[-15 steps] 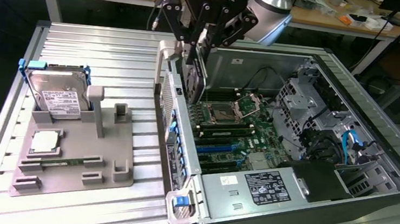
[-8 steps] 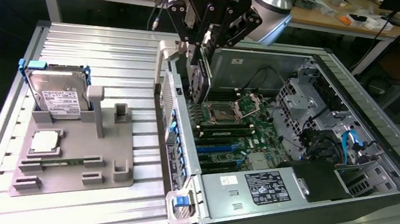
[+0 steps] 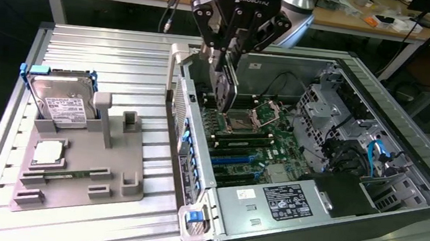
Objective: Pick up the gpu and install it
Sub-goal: 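Pick up the gpu and move the gpu toward the slot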
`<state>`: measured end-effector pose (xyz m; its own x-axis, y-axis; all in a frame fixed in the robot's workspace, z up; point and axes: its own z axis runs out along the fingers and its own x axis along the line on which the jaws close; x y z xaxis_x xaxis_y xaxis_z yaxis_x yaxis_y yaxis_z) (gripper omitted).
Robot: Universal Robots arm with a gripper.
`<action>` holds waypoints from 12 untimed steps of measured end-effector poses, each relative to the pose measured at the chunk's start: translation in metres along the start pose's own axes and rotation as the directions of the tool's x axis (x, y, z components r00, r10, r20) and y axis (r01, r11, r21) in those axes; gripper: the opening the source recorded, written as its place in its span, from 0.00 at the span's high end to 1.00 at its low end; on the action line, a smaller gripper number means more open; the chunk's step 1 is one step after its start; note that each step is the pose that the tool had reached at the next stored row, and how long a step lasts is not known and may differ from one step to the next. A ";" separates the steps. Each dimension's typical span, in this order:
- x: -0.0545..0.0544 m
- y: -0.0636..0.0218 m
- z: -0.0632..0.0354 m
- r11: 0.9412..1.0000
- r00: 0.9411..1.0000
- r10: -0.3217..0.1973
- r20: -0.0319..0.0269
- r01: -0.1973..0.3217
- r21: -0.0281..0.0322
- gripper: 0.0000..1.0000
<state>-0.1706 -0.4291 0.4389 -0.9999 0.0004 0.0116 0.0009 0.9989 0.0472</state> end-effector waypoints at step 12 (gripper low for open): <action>-0.060 -0.0001 0.0023 1.000 1.000 0.000 0.002 0.000 0.000 0.73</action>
<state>-0.1108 -0.4291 0.4359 -1.0000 0.0003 0.0093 0.0008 0.9989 0.0471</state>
